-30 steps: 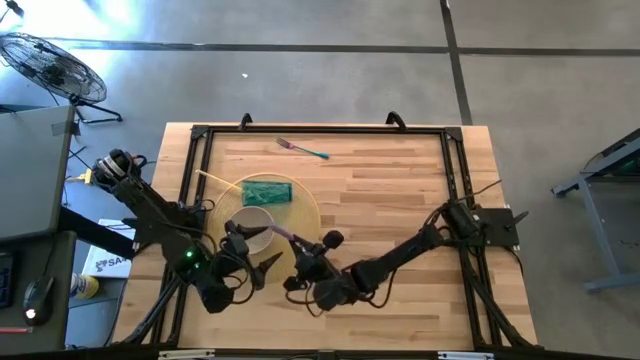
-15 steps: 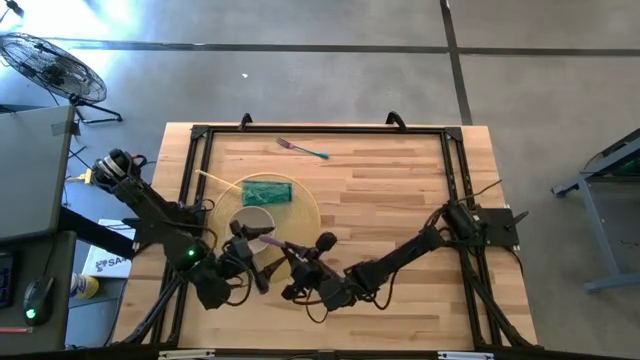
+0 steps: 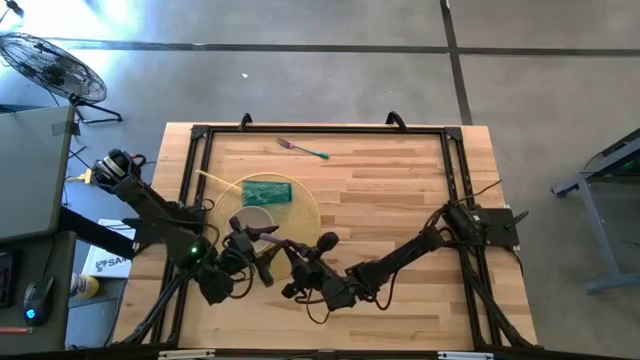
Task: Pick & Place Utensil
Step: Put the purple spoon into the white bowl
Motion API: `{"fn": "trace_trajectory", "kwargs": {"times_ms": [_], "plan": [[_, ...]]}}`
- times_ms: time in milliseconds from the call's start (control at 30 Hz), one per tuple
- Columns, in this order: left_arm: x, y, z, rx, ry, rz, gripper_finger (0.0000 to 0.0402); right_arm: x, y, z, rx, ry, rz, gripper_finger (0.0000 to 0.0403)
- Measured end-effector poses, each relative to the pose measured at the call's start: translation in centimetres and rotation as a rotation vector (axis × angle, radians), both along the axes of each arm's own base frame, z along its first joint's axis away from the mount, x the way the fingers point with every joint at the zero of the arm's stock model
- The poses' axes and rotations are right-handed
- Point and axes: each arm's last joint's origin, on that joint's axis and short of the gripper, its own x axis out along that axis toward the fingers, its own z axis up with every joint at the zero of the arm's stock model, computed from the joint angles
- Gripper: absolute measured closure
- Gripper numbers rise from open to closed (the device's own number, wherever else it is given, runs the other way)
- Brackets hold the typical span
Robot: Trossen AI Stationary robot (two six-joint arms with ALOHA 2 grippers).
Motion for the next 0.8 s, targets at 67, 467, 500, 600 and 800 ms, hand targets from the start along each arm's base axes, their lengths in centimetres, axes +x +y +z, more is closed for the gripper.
{"fn": "trace_trajectory", "kwargs": {"times_ms": [67,467,500,600,800], "plan": [[0.4,0.3,0.2,-0.002,-0.003,0.003,0.0270,0.0,0.0,0.0,0.005,-0.003,0.009,0.0355],[1.3,1.0,0.4,-0.039,0.002,-0.040,0.0376,0.4,-1.0,0.0,0.006,-0.007,-0.039,0.0351],[1.3,1.0,0.4,-0.037,0.002,-0.037,0.0371,0.4,-0.9,0.0,0.012,-0.012,-0.034,0.0349],[1.3,1.0,0.4,-0.029,0.005,-0.033,0.0371,0.4,-1.0,0.1,0.013,-0.015,-0.034,0.0340],[0.9,1.4,1.0,-0.009,0.012,-0.041,0.0386,0.0,-0.5,0.4,-0.007,-0.002,-0.047,0.0308]]}}
